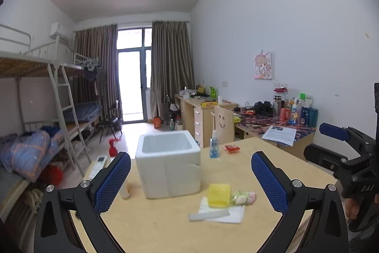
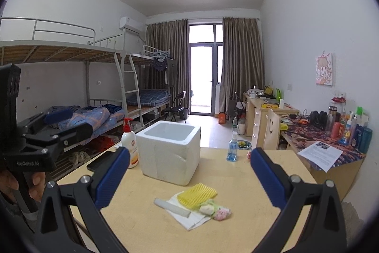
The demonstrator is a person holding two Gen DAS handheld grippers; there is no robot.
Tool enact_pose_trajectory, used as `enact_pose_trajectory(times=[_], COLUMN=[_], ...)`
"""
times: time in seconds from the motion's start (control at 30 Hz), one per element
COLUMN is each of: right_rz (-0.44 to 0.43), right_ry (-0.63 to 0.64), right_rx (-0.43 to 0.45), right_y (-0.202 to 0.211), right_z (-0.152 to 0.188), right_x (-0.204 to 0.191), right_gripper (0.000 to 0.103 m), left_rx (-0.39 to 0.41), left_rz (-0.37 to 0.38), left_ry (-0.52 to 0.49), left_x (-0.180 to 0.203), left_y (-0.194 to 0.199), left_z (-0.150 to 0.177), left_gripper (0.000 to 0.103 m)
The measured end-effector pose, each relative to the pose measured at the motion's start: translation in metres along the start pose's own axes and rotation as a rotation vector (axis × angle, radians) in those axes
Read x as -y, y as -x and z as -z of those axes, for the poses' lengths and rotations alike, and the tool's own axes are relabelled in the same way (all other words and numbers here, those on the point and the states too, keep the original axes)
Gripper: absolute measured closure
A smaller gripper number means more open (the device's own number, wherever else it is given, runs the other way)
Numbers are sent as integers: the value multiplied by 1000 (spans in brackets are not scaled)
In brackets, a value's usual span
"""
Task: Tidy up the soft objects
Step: 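Withdraw both tools from the foam box back toward the table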
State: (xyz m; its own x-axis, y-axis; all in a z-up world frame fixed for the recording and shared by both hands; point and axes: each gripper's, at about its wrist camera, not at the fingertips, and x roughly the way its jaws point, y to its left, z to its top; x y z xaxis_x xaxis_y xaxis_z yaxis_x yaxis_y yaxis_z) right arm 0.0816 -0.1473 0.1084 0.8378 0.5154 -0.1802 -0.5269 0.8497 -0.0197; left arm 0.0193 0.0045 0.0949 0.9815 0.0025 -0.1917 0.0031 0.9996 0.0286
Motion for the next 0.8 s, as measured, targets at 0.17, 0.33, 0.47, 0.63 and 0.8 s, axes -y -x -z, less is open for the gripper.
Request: enact_pose_trajectory(times=[0.17,0.33,0.47,0.63,0.8], right_rz=[-19,-22,-31,-31,-26], right_ry=[0,-14,-25,-33,-76], right_rx=[7,16,13,1,-6], right_y=[14,24,26,24,23], right_z=[16,27,34,49,66], right_x=[-3,-1,2,4,8], right_gripper=[0,0,0,0,0], left_rx=[-3,28,54,68,62], left_rz=[7,13,-5,-1,3], left_ry=[10,-1,-6,-3,0], left_x=[5,10,12,12,10], left_y=[10,25,33,33,32], left_z=[16,26,35,52,66], left_gripper=[1,1,1,1,1])
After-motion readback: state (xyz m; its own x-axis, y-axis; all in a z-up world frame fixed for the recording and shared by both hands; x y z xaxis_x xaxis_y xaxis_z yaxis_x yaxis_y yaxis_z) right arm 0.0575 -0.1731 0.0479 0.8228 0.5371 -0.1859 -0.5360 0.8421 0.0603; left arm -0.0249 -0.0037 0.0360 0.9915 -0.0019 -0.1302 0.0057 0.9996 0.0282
